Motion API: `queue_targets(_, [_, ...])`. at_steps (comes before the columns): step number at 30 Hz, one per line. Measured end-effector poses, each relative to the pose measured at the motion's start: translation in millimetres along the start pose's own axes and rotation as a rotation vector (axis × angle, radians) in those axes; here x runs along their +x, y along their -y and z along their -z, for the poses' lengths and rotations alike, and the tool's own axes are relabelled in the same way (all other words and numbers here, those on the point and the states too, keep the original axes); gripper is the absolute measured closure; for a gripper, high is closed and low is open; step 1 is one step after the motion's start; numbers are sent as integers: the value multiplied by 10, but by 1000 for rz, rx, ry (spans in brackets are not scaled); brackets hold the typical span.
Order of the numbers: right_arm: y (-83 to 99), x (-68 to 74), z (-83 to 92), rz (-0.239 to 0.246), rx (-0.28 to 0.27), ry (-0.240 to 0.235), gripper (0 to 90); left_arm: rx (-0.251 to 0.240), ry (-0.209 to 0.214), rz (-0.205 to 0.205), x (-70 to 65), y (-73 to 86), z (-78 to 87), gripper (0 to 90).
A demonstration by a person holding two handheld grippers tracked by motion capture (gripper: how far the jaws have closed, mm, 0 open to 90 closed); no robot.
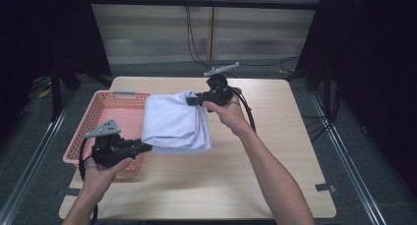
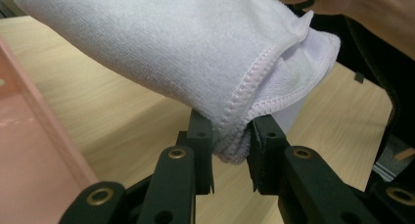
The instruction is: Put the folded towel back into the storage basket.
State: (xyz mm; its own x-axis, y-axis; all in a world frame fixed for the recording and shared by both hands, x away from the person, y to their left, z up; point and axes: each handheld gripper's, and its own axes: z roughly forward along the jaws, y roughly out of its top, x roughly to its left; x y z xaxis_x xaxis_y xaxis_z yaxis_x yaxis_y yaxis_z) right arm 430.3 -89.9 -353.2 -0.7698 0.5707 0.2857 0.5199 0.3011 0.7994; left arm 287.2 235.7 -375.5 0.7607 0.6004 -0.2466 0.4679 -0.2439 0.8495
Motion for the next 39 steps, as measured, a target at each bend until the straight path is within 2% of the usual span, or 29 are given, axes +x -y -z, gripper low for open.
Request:
queue_targets(3, [-95, 32, -65, -29, -21, -14, 705, -19, -19, 1, 58, -31, 106, 744])
queue_targets(8, [-232, 119, -220, -20, -9, -17, 705, -19, -49, 8, 165, -37, 263, 744])
queue_targets(16, [-395, 283, -447, -11, -2, -20, 705, -33, -81, 48, 366, 32, 494, 744])
queue_targets(19, [-437, 331, -547, -14, 0, -22, 705, -33, -96, 51, 429, 54, 572, 743])
queue_targets(20, [-450, 345, -583, -14, 4, -18, 705, -32, -93, 56, 468, 66, 602, 744])
queue_targets(22, [-469, 373, -660, -27, 5, -14, 705, -31, -117, 72, 531, 85, 644, 744])
queue_targets(24, [-487, 411, -747, -28, 12, -8, 706, -33, -124, 82, 591, 106, 696, 744])
queue_targets(35, [-590, 610, -1098, -34, 24, -9, 706, -30, -181, 132, 823, 217, 978, 746])
queue_targets(39, [-600, 674, -1202, -32, 22, 0, 707, -12, -207, 139, 907, 236, 1042, 747])
